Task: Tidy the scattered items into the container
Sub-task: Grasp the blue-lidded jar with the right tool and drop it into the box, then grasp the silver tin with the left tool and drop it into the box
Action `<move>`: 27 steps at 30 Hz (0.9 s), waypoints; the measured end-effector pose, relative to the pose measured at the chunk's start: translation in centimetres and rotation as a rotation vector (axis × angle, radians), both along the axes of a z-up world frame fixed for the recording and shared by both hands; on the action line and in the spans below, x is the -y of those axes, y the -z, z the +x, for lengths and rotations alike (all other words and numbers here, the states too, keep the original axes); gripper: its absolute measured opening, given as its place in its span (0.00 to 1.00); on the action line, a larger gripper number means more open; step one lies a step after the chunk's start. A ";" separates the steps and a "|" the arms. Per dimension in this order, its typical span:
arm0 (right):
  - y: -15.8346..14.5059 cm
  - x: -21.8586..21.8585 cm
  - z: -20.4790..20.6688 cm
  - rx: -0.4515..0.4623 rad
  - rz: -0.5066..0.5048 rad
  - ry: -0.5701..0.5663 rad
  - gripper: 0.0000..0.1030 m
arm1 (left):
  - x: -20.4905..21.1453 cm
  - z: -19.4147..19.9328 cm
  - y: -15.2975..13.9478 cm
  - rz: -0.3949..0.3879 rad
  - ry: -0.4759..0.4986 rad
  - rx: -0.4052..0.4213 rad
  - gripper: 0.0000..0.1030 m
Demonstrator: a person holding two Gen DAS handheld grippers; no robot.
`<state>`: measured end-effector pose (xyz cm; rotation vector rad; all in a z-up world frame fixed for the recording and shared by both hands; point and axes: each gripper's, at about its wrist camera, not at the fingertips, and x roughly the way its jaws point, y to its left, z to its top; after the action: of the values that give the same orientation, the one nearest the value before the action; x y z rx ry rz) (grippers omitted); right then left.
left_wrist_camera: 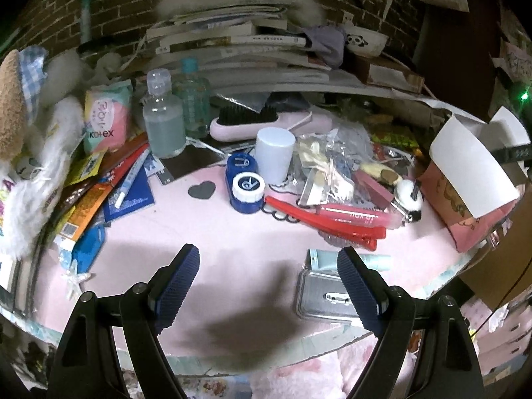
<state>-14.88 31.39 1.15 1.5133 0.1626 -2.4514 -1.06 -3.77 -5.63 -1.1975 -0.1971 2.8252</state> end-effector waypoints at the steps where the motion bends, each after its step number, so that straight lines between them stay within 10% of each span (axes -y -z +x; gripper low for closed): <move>1: -0.5 0.0 0.3 -0.024 -0.002 0.002 0.67 | -0.1 0.1 0.1 0.004 0.003 0.002 0.80; 13: -4.6 5.0 5.8 -0.362 -0.031 -0.115 0.80 | -3.6 2.5 3.0 -0.017 0.083 0.006 0.81; 27: -2.3 10.2 6.2 -0.319 -0.238 -0.221 0.80 | -6.2 1.5 3.9 -0.123 0.127 -0.128 0.81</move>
<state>-8.68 21.17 3.50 0.9497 0.0871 -2.4145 0.47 2.46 -9.57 -1.0056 0.0585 2.8237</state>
